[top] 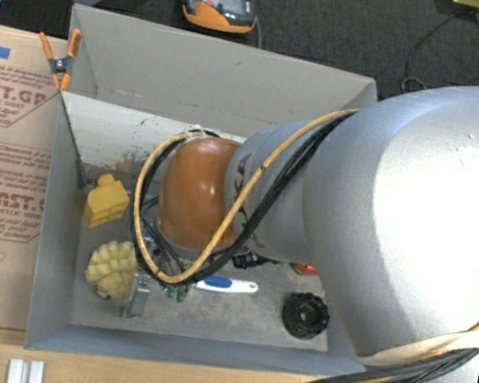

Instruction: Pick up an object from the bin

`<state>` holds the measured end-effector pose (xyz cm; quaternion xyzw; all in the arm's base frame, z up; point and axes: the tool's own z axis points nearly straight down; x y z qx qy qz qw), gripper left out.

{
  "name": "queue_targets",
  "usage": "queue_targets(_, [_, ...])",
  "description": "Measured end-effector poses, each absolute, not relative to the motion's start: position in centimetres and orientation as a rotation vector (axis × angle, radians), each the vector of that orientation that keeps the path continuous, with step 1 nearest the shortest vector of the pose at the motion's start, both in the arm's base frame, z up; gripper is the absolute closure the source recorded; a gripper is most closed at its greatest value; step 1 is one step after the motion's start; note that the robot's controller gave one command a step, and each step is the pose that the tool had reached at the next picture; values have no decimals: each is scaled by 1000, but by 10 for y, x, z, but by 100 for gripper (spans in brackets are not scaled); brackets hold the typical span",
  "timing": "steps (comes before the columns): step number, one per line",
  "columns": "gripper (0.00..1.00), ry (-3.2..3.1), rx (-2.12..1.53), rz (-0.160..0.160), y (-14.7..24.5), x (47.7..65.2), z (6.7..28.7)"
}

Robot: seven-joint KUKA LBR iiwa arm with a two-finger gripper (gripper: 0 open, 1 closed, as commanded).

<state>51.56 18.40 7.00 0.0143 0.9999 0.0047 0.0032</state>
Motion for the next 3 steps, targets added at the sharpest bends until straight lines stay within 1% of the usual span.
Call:
queue_targets(1, [0, 3132, 80, 16, 172, 517, 71])
queue_targets(2, [0, 3132, 66, 16, 173, 517, 71])
queue_targets(3, [0, 3094, -470, 14, 177, 535, 106])
